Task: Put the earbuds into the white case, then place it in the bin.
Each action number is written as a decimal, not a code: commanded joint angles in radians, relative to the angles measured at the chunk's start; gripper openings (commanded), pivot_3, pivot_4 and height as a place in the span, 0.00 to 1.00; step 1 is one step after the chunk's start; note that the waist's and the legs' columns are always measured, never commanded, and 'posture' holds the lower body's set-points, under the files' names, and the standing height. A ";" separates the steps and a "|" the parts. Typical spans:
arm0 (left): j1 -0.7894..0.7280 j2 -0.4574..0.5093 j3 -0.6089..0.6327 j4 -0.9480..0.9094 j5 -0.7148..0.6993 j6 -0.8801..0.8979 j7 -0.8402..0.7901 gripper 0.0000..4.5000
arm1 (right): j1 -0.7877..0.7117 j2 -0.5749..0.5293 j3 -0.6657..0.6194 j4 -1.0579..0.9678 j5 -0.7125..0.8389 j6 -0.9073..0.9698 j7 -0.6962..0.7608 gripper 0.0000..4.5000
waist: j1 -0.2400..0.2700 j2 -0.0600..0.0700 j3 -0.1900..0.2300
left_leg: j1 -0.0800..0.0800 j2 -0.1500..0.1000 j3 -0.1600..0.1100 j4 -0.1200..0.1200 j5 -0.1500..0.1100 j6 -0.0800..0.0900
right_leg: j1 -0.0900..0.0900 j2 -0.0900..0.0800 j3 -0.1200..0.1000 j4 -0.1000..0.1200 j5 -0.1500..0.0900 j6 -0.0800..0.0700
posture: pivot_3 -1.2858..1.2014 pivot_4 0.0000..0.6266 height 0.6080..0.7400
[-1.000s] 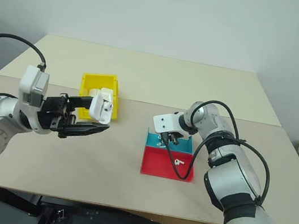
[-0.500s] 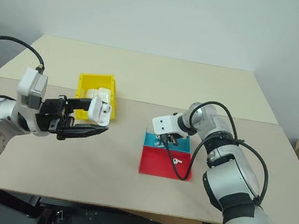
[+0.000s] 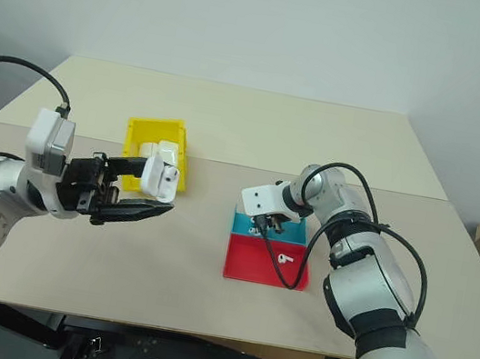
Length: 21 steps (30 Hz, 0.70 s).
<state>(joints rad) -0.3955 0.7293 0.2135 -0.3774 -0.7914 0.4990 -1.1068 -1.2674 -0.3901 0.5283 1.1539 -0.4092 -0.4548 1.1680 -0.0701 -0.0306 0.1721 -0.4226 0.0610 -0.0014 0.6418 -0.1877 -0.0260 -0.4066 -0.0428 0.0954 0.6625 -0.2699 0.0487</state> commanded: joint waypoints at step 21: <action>-0.033 0.011 0.011 0.008 -0.015 -0.015 -0.030 0.61 | 0.040 -0.056 -0.101 -0.206 0.107 0.142 0.266 0.37 | 0.000 0.000 0.000 | 0.000 0.000 0.000 0.000 0.000 0.000 | 0.000 0.000 0.000 0.000 0.000 0.000 | 0.52 0.24 1.00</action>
<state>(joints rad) -0.4174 0.7300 0.2108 -0.3535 -0.7906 0.4987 -1.1322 -1.2105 -0.4451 0.4253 0.9724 -0.2997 -0.3249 1.4323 -0.0699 -0.0304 0.1723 -0.4222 0.0610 -0.0014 0.6418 -0.1878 -0.0260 -0.4062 -0.0428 0.0954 0.6625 -0.2700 0.0487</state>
